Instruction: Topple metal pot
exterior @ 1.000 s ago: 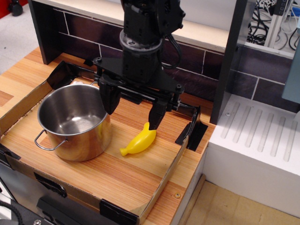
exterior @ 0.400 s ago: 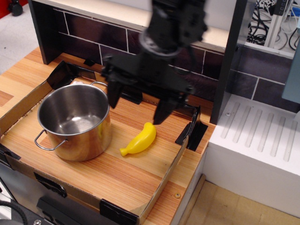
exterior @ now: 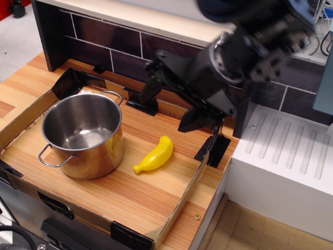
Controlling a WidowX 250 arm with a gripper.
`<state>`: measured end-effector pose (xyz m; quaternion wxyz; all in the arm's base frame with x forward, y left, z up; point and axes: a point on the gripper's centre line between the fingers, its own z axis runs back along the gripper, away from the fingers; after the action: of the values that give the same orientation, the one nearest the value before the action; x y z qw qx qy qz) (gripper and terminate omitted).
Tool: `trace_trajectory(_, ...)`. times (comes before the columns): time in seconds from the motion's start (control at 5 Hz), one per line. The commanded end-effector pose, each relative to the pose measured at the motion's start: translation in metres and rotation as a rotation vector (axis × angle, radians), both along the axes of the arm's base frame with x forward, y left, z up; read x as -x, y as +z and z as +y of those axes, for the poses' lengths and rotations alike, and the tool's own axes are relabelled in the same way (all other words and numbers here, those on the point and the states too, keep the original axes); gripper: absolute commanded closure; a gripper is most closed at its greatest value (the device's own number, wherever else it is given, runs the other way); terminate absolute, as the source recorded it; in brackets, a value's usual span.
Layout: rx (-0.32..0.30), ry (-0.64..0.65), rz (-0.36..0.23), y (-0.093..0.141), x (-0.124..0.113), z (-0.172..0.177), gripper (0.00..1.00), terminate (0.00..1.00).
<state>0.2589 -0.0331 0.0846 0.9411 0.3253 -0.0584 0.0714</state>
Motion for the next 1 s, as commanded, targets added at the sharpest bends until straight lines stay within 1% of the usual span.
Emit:
trace_trajectory(0.0, -0.155, -0.004, -0.022, 0.001, -0.023, 0.009, 0.0, 0.0)
trace_trajectory(0.2, -0.186, 0.01, -0.001, -0.009, -0.028, 0.022, 0.0, 0.0)
trace_trajectory(0.4, -0.176, -0.004, 0.046, -0.013, -0.028, 0.04, 0.0, 0.0)
trace_trajectory(0.6, -0.174, -0.019, 0.071, -0.014, -0.025, 0.056, 0.0, 0.0)
trace_trajectory(0.8, -0.155, -0.026, 0.121, -0.016, -0.021, 0.072, 0.0, 0.0)
